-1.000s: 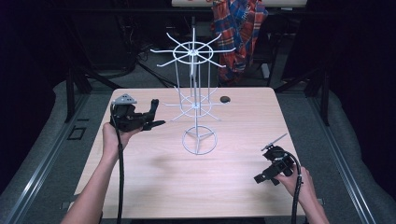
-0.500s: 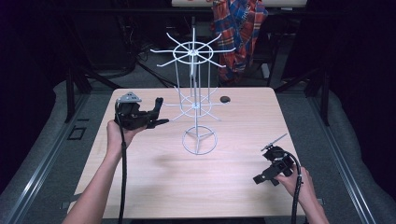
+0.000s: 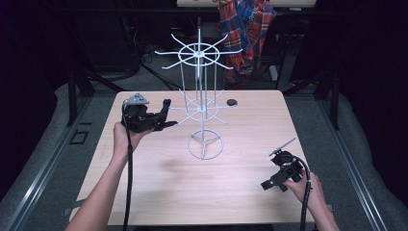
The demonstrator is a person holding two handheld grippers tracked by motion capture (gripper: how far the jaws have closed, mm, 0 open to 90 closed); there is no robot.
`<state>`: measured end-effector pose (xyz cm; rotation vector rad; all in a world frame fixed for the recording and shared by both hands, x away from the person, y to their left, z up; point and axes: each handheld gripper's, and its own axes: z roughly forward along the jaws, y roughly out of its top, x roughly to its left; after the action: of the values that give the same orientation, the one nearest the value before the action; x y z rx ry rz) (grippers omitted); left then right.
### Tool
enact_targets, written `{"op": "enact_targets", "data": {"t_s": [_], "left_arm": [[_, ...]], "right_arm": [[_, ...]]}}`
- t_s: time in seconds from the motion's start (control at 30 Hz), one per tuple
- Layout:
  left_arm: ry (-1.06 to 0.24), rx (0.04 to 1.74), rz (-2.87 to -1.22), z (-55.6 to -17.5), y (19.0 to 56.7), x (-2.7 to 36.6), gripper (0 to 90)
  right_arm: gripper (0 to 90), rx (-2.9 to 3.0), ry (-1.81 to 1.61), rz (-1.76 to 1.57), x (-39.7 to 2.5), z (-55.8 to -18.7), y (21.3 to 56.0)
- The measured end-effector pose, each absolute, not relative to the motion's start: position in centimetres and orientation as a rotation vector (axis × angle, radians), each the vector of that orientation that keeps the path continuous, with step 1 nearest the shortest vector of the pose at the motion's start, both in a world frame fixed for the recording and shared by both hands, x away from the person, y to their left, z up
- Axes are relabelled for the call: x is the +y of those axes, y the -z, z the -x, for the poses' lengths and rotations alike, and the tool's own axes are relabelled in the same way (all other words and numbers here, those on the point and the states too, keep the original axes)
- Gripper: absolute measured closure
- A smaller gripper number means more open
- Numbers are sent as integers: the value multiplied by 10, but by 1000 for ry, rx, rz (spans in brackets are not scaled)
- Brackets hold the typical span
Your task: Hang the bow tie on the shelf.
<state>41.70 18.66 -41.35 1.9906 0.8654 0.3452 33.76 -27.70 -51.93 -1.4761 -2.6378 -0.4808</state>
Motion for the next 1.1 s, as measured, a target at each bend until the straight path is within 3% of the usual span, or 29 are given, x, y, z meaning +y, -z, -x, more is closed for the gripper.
{"op": "enact_targets", "data": {"t_s": [1.1], "left_arm": [[-314,807,-2042,-424,421,165,876]], "right_arm": [[23,-2645,469,1478,-279,-338,519]]}}
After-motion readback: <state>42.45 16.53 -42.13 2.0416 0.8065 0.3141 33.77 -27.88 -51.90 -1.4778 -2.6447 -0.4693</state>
